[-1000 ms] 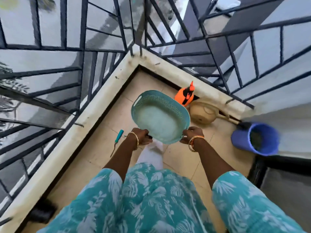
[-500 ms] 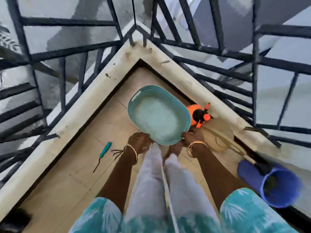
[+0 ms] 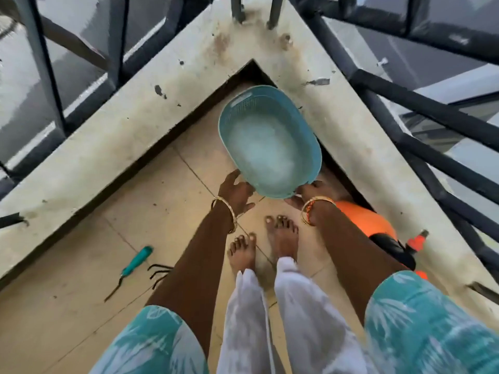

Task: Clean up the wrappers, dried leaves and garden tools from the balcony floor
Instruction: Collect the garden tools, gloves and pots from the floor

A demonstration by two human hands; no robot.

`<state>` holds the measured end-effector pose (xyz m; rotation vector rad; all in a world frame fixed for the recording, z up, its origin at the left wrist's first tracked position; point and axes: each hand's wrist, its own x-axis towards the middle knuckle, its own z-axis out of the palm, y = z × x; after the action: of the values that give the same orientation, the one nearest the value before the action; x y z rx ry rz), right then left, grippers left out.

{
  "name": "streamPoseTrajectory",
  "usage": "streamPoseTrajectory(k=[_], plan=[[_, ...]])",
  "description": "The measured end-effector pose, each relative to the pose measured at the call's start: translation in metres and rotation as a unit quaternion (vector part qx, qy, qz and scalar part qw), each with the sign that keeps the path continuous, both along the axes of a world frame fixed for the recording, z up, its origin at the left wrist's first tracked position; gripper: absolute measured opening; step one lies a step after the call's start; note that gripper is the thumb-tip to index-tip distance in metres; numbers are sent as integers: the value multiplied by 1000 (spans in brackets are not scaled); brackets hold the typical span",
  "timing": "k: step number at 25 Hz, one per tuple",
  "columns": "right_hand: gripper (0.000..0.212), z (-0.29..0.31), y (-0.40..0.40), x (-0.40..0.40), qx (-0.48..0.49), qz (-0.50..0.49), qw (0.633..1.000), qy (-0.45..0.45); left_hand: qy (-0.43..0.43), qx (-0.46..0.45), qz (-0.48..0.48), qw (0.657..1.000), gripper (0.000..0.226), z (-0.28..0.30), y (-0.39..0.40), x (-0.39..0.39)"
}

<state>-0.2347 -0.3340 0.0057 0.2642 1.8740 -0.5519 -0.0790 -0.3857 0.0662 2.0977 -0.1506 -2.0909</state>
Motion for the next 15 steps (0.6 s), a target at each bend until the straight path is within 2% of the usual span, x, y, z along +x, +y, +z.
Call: streamPoseTrajectory(k=[2,4,5,8,11,15], plan=[[21,-31,-15,-10,-9,27,1000,-10,34,15,38,999,45,-16,-11,-9],[35,-55,-27,-20,-13,76,997,-12,46,17,37,998,38,-25,-21,-15],[37,-60,-34,-22,-24,77,997,-2,32,10,26,999,44,-31,-25,-17],[25,-48,-52,-13,-39,58,997,39,-8,-20,16,1000,66,-46,-24,-19],[21,-51,-56,-11,-37,93,994,39,-16,-41,-15,999,72,-52,-24,-21],[24,-54,-63,-5,-35,89,995,37,-26,-69,-74,995,88,-61,-25,-23]])
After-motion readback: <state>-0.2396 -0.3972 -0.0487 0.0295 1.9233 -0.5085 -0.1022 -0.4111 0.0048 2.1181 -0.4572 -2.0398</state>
